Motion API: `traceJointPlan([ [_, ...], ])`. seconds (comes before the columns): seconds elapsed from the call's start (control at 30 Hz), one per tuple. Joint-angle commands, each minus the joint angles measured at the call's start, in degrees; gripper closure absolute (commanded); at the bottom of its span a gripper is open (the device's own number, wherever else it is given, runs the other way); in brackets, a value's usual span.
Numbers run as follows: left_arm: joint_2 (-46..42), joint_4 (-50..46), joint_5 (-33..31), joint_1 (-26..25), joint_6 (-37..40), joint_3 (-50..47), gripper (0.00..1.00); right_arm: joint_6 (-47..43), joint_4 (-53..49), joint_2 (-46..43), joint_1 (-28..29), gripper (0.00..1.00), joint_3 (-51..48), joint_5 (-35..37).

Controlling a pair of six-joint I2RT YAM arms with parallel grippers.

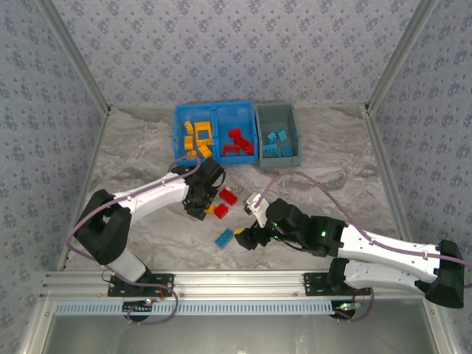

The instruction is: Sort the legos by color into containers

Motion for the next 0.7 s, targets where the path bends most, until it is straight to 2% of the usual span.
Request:
traceJointPlan([
  [0.0, 1.51, -0.75, 1.25, 1.24, -6.79, 0.76, 0.37, -0.6, 0.82, -0.81, 0.18, 0.17, -0.72, -0.69],
  [0.1, 3.37, -2.17, 1.87, 2.17, -7.75, 1.84, 0.37, -0.02, 0.84, -0.83, 0.24, 0.17, -0.84, -0.61],
  [0.27, 7.2, 1.43, 4.64, 3.55, -8.49, 2.53, 0.38, 0.0, 1.55, -0.8, 0.21, 0.17, -1.01, -1.15],
  [0.43, 10.32, 2.43, 5.76, 4.43, -9.0, 3.23, 0.44, 0.25, 1.94, -0.31, 0.27, 0.17, -0.74, -1.54],
  [0.5, 10.92, 2.58, 6.1, 4.47, -9.39, 2.77, 0.49, 0.46, 1.99, -0.16, 0.41, 0.17, -0.85, -1.59],
  [0.67, 11.49, 5.13, 6.52, 4.43, -9.5, 1.42, 0.74, 0.7, 2.3, -0.04, 0.48, 0.17, -1.2, -1.37],
])
